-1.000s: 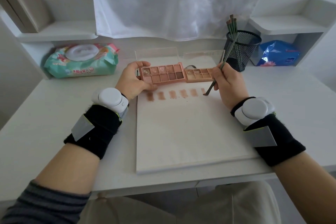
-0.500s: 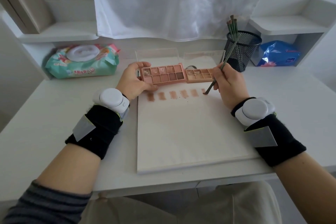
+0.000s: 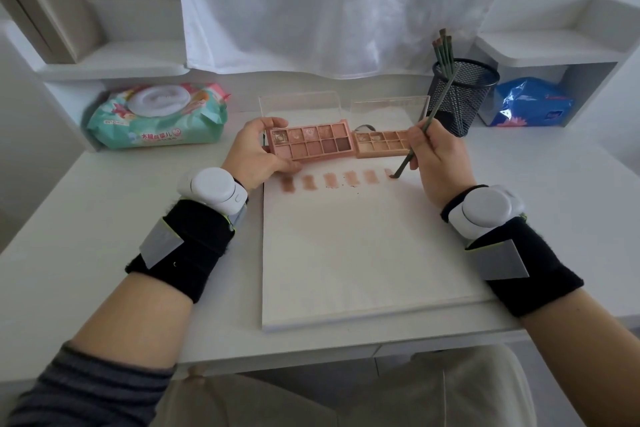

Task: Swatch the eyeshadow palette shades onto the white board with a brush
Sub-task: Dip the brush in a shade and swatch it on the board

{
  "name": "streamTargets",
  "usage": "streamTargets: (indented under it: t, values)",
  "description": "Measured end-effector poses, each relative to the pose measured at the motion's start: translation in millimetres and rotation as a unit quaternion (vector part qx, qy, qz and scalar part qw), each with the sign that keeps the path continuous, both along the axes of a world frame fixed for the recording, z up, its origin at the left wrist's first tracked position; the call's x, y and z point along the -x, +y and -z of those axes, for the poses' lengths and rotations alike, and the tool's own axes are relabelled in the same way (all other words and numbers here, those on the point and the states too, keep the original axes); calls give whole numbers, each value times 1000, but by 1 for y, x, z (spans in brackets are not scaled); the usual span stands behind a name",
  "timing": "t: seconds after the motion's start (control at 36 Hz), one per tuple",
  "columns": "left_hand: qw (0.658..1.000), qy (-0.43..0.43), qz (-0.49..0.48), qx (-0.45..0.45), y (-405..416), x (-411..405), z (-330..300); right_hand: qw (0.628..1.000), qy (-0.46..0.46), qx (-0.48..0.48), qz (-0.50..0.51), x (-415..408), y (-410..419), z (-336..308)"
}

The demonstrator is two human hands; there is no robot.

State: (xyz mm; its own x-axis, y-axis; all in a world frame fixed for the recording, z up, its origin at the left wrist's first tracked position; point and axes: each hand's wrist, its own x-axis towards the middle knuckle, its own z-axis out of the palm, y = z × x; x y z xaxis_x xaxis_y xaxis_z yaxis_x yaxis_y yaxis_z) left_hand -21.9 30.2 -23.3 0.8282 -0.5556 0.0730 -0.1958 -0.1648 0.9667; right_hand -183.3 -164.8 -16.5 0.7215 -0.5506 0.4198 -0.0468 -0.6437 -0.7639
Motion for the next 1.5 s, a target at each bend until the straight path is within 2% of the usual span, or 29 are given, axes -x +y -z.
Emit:
streamTargets:
  t: [0.97,1.17,1.5]
  values:
    - [1000,-2,-3,7,0,0,-1,1000,-3,14,14,1,-3,1]
    - [1000,1,0,8,0,1,-2,999,-37,-15,19,0,-2,0]
    - [1000,-1,-4,3,0,1,-2,1000,-18,1,6,2,-3,0]
